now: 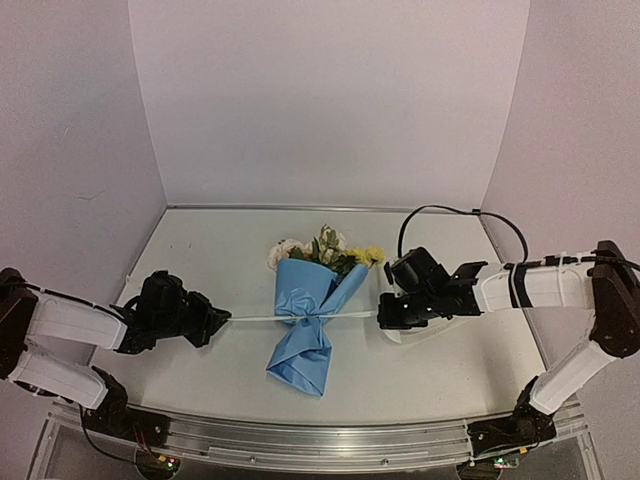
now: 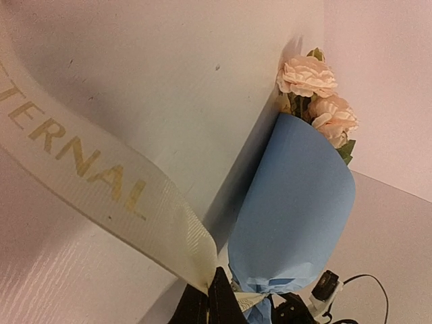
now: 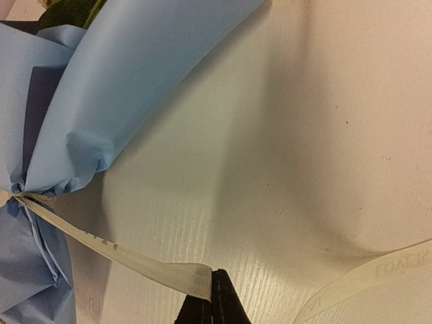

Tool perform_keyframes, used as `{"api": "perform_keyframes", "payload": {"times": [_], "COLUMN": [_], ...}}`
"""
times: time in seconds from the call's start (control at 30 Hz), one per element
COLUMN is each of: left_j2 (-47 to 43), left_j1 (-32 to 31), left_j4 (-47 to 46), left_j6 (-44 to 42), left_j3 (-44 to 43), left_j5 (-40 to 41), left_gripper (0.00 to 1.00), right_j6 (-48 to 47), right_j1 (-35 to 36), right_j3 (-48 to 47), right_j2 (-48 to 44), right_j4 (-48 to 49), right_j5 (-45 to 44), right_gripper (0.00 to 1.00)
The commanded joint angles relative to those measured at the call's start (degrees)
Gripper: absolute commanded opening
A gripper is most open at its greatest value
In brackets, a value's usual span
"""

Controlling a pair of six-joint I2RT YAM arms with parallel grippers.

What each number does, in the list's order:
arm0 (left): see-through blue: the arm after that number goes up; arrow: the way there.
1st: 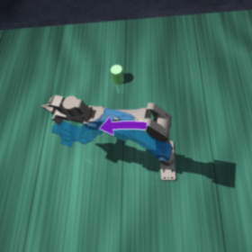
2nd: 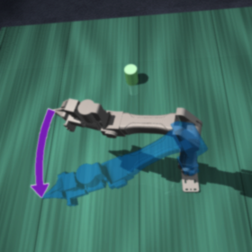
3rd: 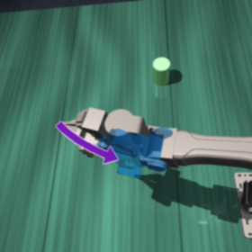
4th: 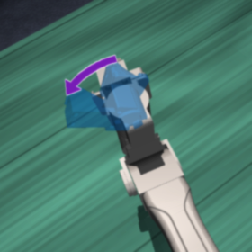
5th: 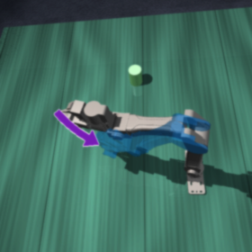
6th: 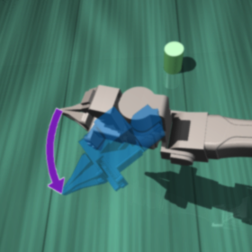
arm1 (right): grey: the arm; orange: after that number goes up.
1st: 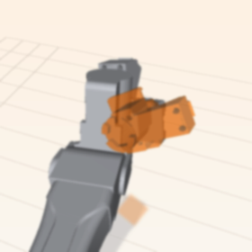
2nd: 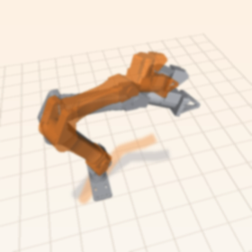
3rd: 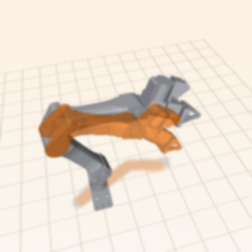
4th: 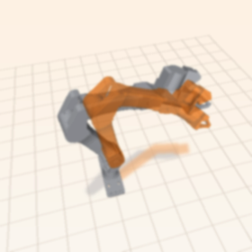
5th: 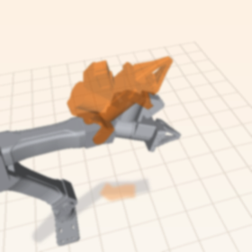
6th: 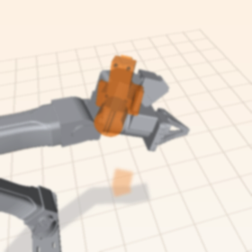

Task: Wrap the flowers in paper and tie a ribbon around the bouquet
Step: Tie the ribbon around the folded bouquet.

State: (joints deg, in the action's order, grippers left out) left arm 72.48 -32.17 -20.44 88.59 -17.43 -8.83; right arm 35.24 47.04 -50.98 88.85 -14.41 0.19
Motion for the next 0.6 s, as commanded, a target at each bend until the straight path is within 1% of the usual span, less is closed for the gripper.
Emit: {"api": "perform_keyframes", "payload": {"times": [0.0, 0.1, 0.23, 0.4, 0.57], "left_j2": [2.8, 2.7, 1.7, 1.8, 0.4], "left_j1": [9.1, 12.0, 14.3, 14.4, 13.4], "left_j4": [9.0, 8.5, 9.8, 12.2, 13.6], "left_j6": [-2.5, -3.2, -7.1, -15.9, -27.3], "left_j3": [5.1, 6.0, 4.8, 0.2, -4.5], "left_j5": [10.3, 8.5, 7.0, 5.7, 0.7], "left_gripper": [0.0, 0.0, 0.0, 0.0, 0.0], "right_j6": [6.5, 7.8, 7.5, 4.9, 2.3], "right_j1": [-8.7, -10.0, -11.5, -11.5, -11.5], "right_j3": [6.9, 8.7, 9.1, 6.5, 5.7], "right_j2": [-2.1, -3.1, -4.0, -2.7, -1.4], "right_j4": [-18.6, -18.5, -18.5, -18.4, -18.2], "right_j5": [-16.8, -16.7, -15.7, -14.7, -13.3], "right_gripper": [0.0, 0.0, 0.0, 0.0, 0.0]}}
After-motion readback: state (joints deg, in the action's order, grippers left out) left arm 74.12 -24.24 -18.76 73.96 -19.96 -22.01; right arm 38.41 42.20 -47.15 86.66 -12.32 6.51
